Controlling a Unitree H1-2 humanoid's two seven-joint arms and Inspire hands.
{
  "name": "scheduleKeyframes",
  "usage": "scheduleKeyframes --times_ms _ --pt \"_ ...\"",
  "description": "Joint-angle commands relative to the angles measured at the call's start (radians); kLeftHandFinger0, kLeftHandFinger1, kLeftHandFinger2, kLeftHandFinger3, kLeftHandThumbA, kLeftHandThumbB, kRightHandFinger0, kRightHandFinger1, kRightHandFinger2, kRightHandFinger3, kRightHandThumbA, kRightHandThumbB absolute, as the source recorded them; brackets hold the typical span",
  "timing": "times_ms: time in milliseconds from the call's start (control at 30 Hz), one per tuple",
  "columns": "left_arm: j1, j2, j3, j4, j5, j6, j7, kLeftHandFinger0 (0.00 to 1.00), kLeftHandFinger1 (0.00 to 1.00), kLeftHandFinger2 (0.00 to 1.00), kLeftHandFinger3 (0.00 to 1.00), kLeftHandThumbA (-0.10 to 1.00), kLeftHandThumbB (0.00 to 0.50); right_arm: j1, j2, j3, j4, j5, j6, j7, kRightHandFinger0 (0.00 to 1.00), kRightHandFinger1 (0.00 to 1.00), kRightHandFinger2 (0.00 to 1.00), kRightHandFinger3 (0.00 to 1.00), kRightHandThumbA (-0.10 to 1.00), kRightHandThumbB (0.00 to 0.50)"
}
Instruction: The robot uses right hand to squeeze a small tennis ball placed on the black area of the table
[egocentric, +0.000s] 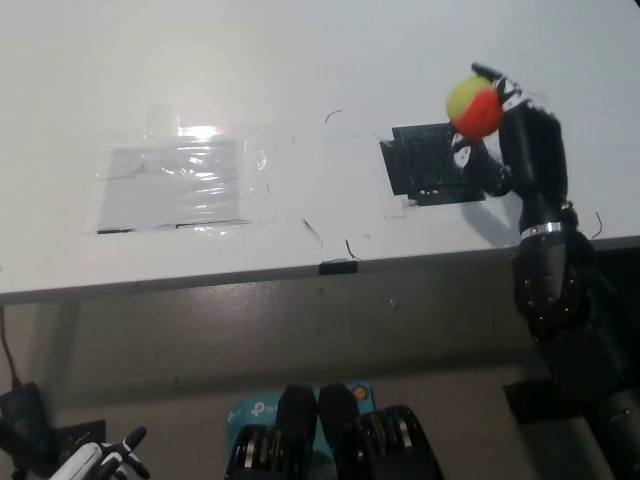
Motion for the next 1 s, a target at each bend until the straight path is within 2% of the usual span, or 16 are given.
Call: scheduleKeyframes --times_ms 0,67,133,167,200,233,367,400,467,600,800,867,967 --pt "0.012 0.010 0.013 -0.007 -0.003 -0.030 0.000 0.15 0.16 0.33 0.43 1.00 0.500 -0.020 0.022 -0.048 -0.066 0.069 -0.056 -0.015 0.00 0.00 0.33 0.19 -0.10 0.305" --pt "0.013 0.011 0.013 -0.003 -0.004 -0.028 -0.001 0.16 0.16 0.34 0.45 1.00 0.500 0.007 0.042 -0.068 -0.100 0.080 -0.046 -0.022 0.00 0.00 0.31 0.19 -0.10 0.284" --pt "0.013 0.010 0.012 -0.006 -0.002 -0.024 -0.002 0.17 0.16 0.33 0.46 1.00 0.500 0.016 0.048 -0.077 -0.111 0.082 -0.045 -0.017 0.00 0.00 0.29 0.17 -0.10 0.288" --pt "0.013 0.013 0.009 -0.006 0.002 -0.033 -0.001 0.17 0.16 0.35 0.49 1.00 0.500 0.039 0.067 -0.089 -0.132 0.103 -0.068 -0.026 0.00 0.00 0.21 0.11 -0.10 0.304" --pt "0.014 0.014 0.008 -0.009 0.005 -0.029 -0.002 0.18 0.16 0.35 0.48 1.00 0.500 0.043 0.072 -0.094 -0.136 0.106 -0.067 -0.024 0.00 0.00 0.16 0.06 -0.10 0.293" --pt "0.015 0.016 0.006 -0.018 0.011 -0.019 -0.002 0.19 0.17 0.36 0.48 1.00 0.500 0.052 0.080 -0.098 -0.145 0.107 -0.065 -0.023 0.00 0.00 0.15 0.05 -0.10 0.276" --pt "0.015 0.017 0.010 -0.011 0.002 -0.030 -0.005 0.19 0.18 0.38 0.52 1.00 0.500 0.082 0.105 -0.105 -0.156 0.094 -0.055 -0.032 0.00 0.00 0.19 0.07 -0.10 0.262" --pt "0.018 0.012 0.015 -0.016 -0.009 -0.013 -0.009 0.21 0.19 0.38 0.52 1.00 0.500 0.093 0.110 -0.106 -0.160 0.093 -0.058 -0.034 0.00 0.00 0.20 0.07 -0.10 0.251" --pt "0.016 0.013 0.012 -0.004 0.001 -0.029 -0.002 0.19 0.17 0.37 0.49 1.00 0.500 0.113 0.123 -0.107 -0.180 0.092 -0.044 -0.031 0.00 0.00 0.26 0.10 -0.10 0.224" --pt "0.016 0.018 0.006 -0.009 0.010 -0.031 -0.003 0.22 0.19 0.39 0.55 1.00 0.500 0.122 0.128 -0.113 -0.189 0.098 -0.042 -0.025 0.00 0.00 0.30 0.15 -0.10 0.205" --pt "0.025 0.016 0.009 -0.001 0.004 -0.047 -0.005 0.20 0.17 0.38 0.54 1.00 0.500 0.138 0.136 -0.113 -0.190 0.094 -0.066 -0.043 0.00 0.00 0.30 0.16 -0.10 0.232" --pt "0.028 0.014 0.009 -0.004 0.007 -0.046 0.000 0.19 0.15 0.35 0.47 1.00 0.500 0.141 0.139 -0.114 -0.193 0.093 -0.057 -0.042 0.00 0.00 0.30 0.17 -0.10 0.231" --pt "0.026 0.017 0.006 -0.004 0.011 -0.041 -0.004 0.19 0.15 0.34 0.47 1.00 0.500 0.148 0.140 -0.114 -0.198 0.089 -0.051 -0.043 0.00 0.00 0.30 0.17 -0.10 0.225"
